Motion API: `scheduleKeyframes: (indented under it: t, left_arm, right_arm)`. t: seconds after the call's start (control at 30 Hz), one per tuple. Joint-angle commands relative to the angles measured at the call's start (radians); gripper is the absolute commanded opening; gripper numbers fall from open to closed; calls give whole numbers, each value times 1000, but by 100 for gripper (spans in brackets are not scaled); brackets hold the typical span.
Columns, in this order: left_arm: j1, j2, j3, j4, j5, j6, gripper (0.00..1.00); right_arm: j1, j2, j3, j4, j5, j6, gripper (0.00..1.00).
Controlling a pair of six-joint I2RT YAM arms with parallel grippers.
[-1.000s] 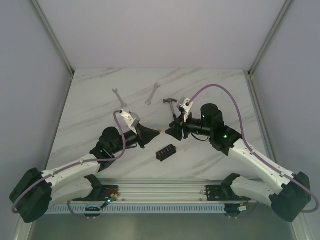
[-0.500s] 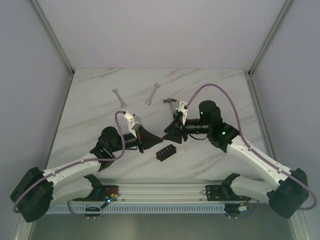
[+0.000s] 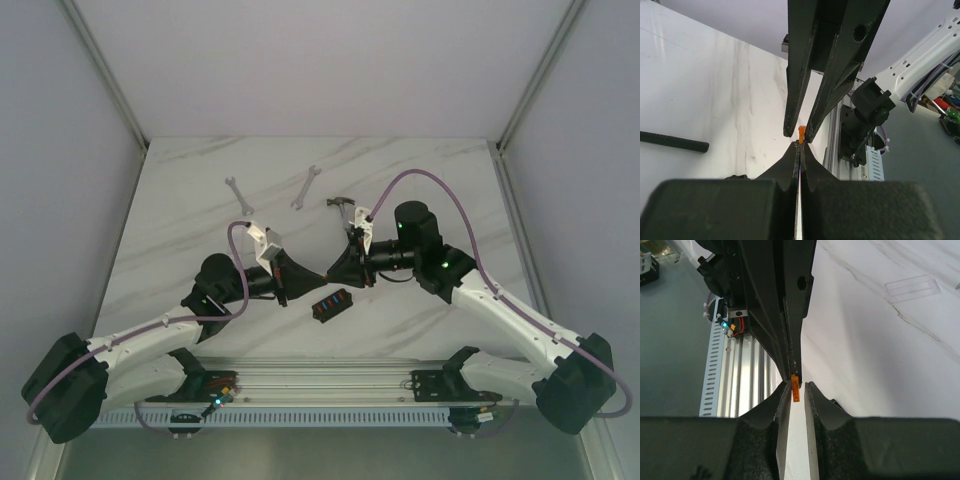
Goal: Snap on the fuse box
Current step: Pick up the fuse from the center of the board.
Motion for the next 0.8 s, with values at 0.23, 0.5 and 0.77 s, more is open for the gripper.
scheduleKeyframes:
  t: [0.23,0.5,0.77]
  left_arm:
    - [4,3,3,32,14,8,0]
    - [0,-22,-45,-60,-180,56,27]
    - [-59,-17,-128,-56,-415,129,66]
  right_arm:
    - [-5,-11,40,-1,-41,-14,1]
    - [-4,19,44,-56,214,100,0]
    - [51,30,54,-182,581,221,0]
